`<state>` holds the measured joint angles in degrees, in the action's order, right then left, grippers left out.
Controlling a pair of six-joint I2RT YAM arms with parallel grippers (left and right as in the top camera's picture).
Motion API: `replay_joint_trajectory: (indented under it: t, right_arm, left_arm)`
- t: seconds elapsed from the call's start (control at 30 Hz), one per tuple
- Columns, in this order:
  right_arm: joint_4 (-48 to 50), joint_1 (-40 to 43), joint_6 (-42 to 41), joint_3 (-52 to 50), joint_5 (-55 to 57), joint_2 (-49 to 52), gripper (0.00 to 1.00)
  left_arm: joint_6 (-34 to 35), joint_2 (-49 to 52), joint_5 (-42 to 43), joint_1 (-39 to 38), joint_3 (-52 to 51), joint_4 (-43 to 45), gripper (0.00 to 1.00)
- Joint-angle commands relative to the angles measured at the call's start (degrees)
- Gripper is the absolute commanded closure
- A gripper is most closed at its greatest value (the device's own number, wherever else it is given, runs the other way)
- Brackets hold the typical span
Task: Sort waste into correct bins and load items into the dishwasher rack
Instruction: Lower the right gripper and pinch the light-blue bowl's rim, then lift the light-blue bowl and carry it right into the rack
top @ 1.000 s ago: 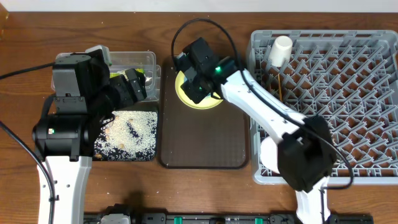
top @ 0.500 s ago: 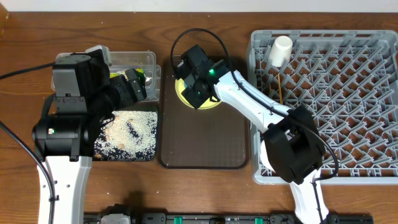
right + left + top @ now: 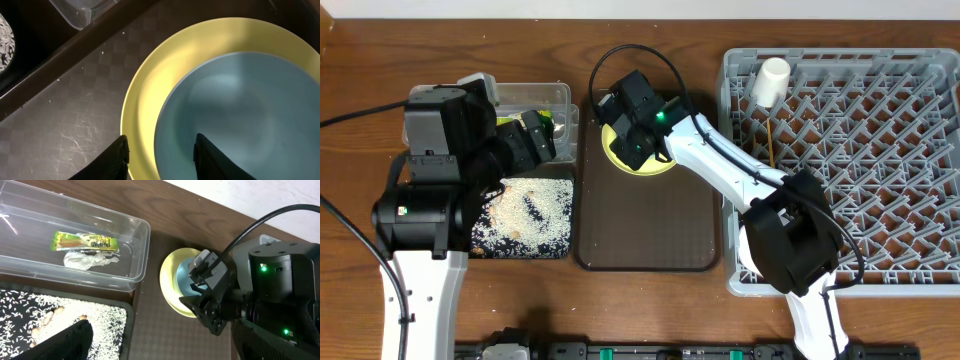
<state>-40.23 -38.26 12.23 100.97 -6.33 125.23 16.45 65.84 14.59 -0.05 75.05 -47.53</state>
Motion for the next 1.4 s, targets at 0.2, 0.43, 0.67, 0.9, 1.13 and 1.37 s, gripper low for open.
replay_joint_trajectory:
  t: [0.2,0.43,0.67,0.9,1.13,1.37]
  right_arm:
    - [0.2,-0.5,1.0,-1.4,0.3,3.2,0.59]
    - [-0.7,-0.4,1.0,-1.4,0.3,3.9,0.65]
    - [-0.7,-0.4,0.9,-1.3,0.3,3.7,0.99]
    - [-1.7,-0.4,-0.1,0.3,0.3,-1.6,0.99]
    - [-4.4,1.8,-8.8,0.3,0.3,-13.5,0.99]
    - [-10.7,10.2,-8.0,0.3,-14.3,-24.3,0.99]
  left_arm:
    - [-0.5,0.1,-0.7,0.3,0.5,0.0,0.08]
    - [-0.5,0.1,-0.7,0.3,0.5,0.0,0.08]
    - [-0.5,0.1,-0.7,0.3,0.5,0.0,0.08]
    - [-0.5,0.1,-0.7,0.3,0.5,0.0,0.08]
    - [-0.5,0.1,-0.7,0.3,0.5,0.1,0.08]
    - [-0.5,0.1,-0.7,0.3,0.5,0.0,0.08]
